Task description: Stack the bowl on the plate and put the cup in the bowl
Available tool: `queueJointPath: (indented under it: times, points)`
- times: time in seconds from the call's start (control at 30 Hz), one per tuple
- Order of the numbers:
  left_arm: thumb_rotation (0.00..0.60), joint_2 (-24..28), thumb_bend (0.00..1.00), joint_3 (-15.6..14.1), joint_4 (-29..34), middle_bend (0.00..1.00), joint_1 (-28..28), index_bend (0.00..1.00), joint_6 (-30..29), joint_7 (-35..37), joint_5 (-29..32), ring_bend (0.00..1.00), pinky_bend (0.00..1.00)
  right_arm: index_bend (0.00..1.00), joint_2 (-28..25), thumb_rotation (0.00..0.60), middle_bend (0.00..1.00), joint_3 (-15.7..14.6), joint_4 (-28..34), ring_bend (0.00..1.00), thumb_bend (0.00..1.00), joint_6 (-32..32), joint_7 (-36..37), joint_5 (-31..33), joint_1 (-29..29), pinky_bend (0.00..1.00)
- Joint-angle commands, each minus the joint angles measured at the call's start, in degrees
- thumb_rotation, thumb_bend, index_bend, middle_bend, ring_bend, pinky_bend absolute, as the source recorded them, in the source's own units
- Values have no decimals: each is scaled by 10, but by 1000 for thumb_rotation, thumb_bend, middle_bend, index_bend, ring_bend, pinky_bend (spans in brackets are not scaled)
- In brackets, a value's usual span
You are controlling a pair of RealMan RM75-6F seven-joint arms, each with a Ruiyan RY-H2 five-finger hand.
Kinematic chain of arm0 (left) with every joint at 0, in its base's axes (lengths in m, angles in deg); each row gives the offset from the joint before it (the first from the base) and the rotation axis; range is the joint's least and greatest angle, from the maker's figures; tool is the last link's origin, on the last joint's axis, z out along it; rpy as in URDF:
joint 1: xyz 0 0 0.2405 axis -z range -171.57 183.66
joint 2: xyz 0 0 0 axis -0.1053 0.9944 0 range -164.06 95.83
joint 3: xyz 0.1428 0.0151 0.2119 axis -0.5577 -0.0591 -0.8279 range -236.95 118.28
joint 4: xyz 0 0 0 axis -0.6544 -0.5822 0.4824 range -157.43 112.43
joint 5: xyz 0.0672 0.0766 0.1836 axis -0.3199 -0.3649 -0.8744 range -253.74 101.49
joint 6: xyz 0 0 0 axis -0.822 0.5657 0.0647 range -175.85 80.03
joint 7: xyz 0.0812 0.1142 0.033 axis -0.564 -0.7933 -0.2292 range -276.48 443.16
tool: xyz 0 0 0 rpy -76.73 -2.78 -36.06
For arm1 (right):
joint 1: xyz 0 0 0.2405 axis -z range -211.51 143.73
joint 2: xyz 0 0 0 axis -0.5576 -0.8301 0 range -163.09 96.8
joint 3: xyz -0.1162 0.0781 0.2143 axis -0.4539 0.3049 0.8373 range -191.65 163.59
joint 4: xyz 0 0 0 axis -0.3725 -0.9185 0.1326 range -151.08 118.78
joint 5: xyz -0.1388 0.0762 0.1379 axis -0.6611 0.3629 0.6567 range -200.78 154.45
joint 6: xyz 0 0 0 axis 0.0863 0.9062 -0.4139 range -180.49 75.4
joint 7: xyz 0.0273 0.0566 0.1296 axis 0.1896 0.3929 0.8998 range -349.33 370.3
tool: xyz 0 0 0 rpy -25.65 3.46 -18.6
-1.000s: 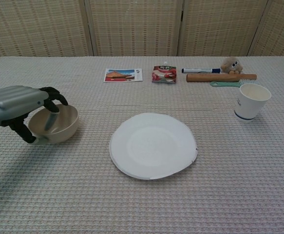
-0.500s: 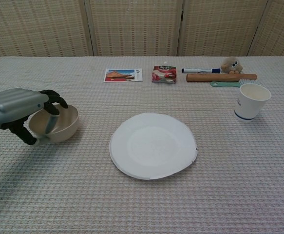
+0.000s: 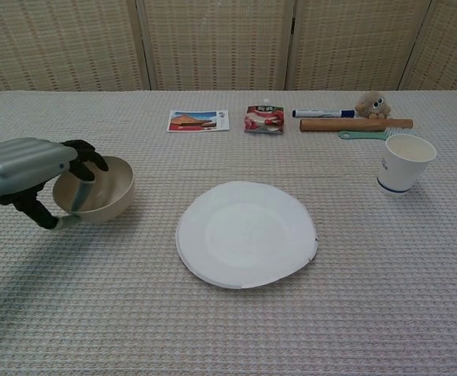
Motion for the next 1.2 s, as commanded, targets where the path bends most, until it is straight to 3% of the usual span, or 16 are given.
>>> queueJointPath:
  times: [0.03, 0.33, 0.7, 1.2]
  points:
    - [600, 3, 373, 1, 5, 201, 0, 650, -4, -4, 1, 0, 191, 0, 0, 600, 0, 0, 0, 0, 226, 2, 0, -1, 1, 0]
    - [600, 24, 373, 0, 65, 203, -2, 652, -28, -41, 0, 0, 191, 0, -2, 600, 0, -2, 1, 0, 226, 7, 6, -9, 1, 0]
    - [600, 11, 373, 4, 154, 206, 16, 656, -54, -157, 28, 0, 191, 0, -13, 600, 0, -8, -9, 0, 226, 21, 52, -32, 3, 0]
    - [600, -87, 373, 41, 123, 210, 95, 663, -27, -240, 122, 0, 191, 0, -30, 600, 0, -17, -40, 0, 226, 26, 136, -46, 2, 0]
